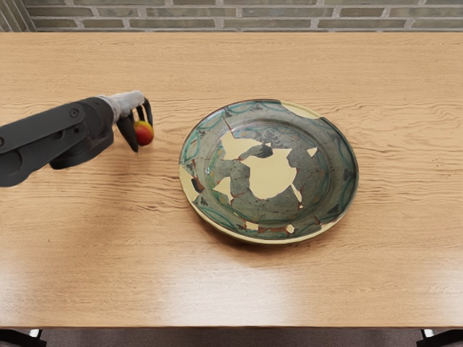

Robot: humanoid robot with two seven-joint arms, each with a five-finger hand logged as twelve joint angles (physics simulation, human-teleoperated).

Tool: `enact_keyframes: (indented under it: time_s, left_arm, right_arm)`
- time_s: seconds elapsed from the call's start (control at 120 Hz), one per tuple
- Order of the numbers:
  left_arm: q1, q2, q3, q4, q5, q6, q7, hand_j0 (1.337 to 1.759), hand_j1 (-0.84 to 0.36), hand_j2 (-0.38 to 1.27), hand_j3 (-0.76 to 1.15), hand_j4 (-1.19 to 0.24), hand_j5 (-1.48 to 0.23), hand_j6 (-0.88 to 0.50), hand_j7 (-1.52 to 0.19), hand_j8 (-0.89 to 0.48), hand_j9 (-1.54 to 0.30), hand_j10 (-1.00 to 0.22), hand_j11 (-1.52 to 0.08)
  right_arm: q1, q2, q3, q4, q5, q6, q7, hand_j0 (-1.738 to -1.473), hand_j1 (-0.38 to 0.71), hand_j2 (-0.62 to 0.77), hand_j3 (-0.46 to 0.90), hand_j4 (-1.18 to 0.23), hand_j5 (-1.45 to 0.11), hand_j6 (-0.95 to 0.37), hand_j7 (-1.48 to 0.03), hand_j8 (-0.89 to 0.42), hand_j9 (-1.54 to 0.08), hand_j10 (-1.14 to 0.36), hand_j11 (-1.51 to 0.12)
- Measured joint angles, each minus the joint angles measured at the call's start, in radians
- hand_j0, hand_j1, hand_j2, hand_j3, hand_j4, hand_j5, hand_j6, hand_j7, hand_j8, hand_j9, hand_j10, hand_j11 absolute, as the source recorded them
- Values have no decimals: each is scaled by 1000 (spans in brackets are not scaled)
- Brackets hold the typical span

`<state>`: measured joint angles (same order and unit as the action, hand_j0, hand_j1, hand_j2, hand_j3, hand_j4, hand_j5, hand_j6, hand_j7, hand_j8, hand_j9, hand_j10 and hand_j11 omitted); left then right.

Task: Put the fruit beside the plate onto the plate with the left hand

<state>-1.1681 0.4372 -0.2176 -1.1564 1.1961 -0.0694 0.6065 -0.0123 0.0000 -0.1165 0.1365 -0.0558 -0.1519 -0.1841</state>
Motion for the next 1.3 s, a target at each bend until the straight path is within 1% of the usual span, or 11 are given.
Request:
enact_keyframes:
  time_s: [0.1,0.292,0.392,0.4,0.433,0.642,0.875,1.033,1.175,1.217,1.3]
  left_arm:
    - [-52,-6,-13,0,-45,-34,2,1650,-257,325,0,-543,-1168,-374,-1130,-472,-1135,-818,-1144]
    - [-66,-12,-51,-1,-95,-74,4,1652,-283,381,0,-538,-1191,-347,-1167,-453,-1148,-846,-1154]
    - [-92,-50,-70,-4,-100,-85,4,1652,-304,438,0,-549,-1195,-348,-1167,-447,-1153,-851,-1159]
    - [-92,-52,-72,-4,-101,-84,4,1652,-302,443,0,-557,-1188,-348,-1159,-492,-1154,-851,-1160]
    - [-93,-56,-82,-5,-103,-89,4,1652,-301,445,0,-566,-1196,-347,-1165,-452,-1155,-853,-1161]
    - [-111,-104,-139,-24,-109,-107,4,1653,-308,470,0,-565,-1210,-337,-1168,-464,-1153,-863,-1156]
    - [-108,-160,-189,-58,-136,-126,4,1654,-322,479,0,-553,-1217,-334,-1165,-456,-1154,-865,-1158]
    - [-70,-208,-197,-65,-163,-141,4,1654,-328,490,0,-547,-1222,-329,-1165,-451,-1154,-866,-1159]
    - [-40,-222,-198,-64,-191,-145,4,1654,-368,576,0,-535,-1217,-326,-1166,-442,-1153,-865,-1157]
    - [-38,-233,-198,-62,-198,-142,-4,1655,-350,523,0,-538,-1138,-348,-1092,-472,-1079,-814,-1082]
    - [-30,-238,-198,-44,-286,-134,-72,1656,-166,356,0,-400,-811,-274,-781,-356,-772,-584,-774]
  right_arm:
    - [0,0,0,0,0,0,0,-1658,-349,0,0,0,0,-1,0,0,0,0,0]
    - [0,0,0,0,0,0,0,-1658,-349,0,0,0,0,-1,0,0,0,0,0]
    - [0,0,0,0,0,0,0,-1658,-349,0,0,0,0,-1,0,0,0,0,0]
    - [0,0,0,0,0,0,0,-1658,-349,0,0,0,0,-1,0,0,0,0,0]
    - [0,0,0,0,0,0,0,-1658,-349,0,0,0,0,-1,0,0,0,0,0]
    - [0,0,0,0,0,0,0,-1658,-349,0,0,0,0,-1,0,0,0,0,0]
    - [0,0,0,0,0,0,0,-1658,-349,0,0,0,0,-1,0,0,0,0,0]
    - [0,0,0,0,0,0,0,-1658,-349,0,0,0,0,-1,0,0,0,0,0]
    - [0,0,0,0,0,0,0,-1658,-349,0,0,0,0,-1,0,0,0,0,0]
    - [0,0,0,0,0,0,0,-1658,-349,0,0,0,0,0,0,0,0,0,0]
    - [0,0,0,0,0,0,0,-1658,-349,0,0,0,0,-1,0,0,0,0,0]
